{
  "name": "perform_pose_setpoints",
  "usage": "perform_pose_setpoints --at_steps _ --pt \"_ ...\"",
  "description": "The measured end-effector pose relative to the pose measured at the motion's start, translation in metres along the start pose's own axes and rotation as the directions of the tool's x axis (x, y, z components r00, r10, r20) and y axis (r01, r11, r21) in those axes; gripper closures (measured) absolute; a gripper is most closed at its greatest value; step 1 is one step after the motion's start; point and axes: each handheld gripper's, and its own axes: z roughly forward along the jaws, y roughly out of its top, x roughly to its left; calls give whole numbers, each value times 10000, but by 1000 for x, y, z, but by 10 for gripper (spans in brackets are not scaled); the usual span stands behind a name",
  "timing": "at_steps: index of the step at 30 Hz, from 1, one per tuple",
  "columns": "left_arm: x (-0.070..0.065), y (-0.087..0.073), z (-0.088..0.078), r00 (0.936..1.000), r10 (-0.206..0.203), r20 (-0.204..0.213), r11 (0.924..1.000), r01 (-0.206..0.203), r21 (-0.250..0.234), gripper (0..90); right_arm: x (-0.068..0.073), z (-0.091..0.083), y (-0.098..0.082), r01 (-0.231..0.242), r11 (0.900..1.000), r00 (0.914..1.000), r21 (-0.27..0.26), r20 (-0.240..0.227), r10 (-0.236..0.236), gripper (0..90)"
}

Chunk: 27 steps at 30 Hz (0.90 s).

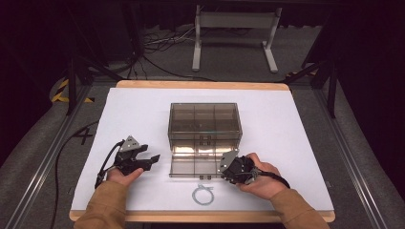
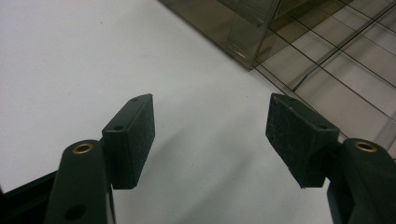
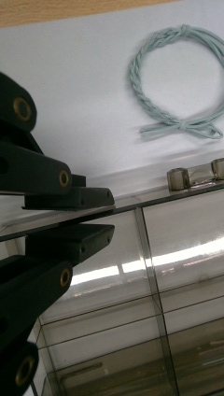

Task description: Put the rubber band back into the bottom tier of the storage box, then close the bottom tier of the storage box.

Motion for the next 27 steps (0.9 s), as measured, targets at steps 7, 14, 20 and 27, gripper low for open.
perform_pose_setpoints --at_steps 7,14,20,27 --pt "0 0 1 10000 11 -6 10000 -11 -24 337 0 -11 1 -257 9979 9996 -597 64 261 799" --pt "0 0 1 10000 8 -10 10000 -8 -24 337 5 -18 3 -589 9909 9983 -1208 -124 578 761" --pt "0 0 1 10000 -12 -11 10000 12 -36 337 7 -22 4 -1150 9760 9933 -1849 -286 1116 758" --pt "0 0 1 10000 -4 -23 10000 4 -32 337 12 -18 4 -1481 9660 9889 -2119 -400 1429 758"
